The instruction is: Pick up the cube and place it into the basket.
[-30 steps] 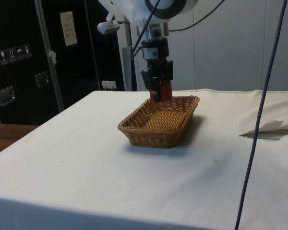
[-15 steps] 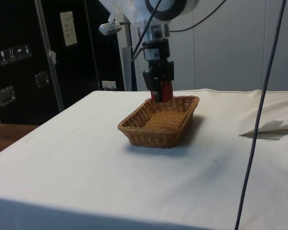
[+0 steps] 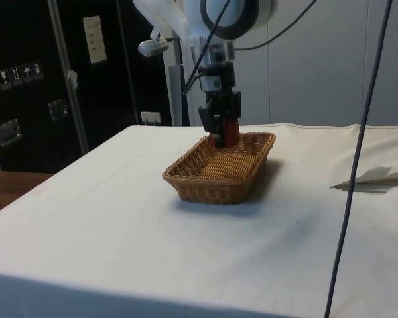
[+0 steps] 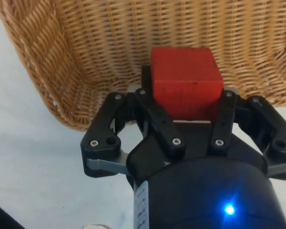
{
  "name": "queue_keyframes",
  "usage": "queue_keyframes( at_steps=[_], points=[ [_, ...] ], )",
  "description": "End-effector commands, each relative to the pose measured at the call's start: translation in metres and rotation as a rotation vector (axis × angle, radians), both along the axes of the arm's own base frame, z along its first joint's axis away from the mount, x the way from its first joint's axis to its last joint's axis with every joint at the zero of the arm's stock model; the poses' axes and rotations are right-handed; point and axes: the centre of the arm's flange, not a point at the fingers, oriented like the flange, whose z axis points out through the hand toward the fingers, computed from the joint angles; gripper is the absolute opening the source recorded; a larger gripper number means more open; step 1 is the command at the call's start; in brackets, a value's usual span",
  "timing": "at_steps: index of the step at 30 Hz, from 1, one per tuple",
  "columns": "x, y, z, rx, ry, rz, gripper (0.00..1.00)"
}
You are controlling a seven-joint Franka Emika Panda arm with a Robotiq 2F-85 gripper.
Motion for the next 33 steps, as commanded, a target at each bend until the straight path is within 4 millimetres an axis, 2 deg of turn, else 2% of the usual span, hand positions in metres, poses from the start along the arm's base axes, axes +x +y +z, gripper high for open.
queue_keyframes(
  at_steps=[1,11,19,33],
  points=[
    [0.000,0.001,-0.003,0.003,-0.014,0.000,0.00],
    [0.001,0.000,-0.015,-0.014,-0.011,0.003,0.00],
    [0.002,0.000,-0.035,-0.029,-0.045,0.000,0.00],
    [0.003,-0.002,-0.055,-0.054,-0.074,-0.001,0.00]
  ],
)
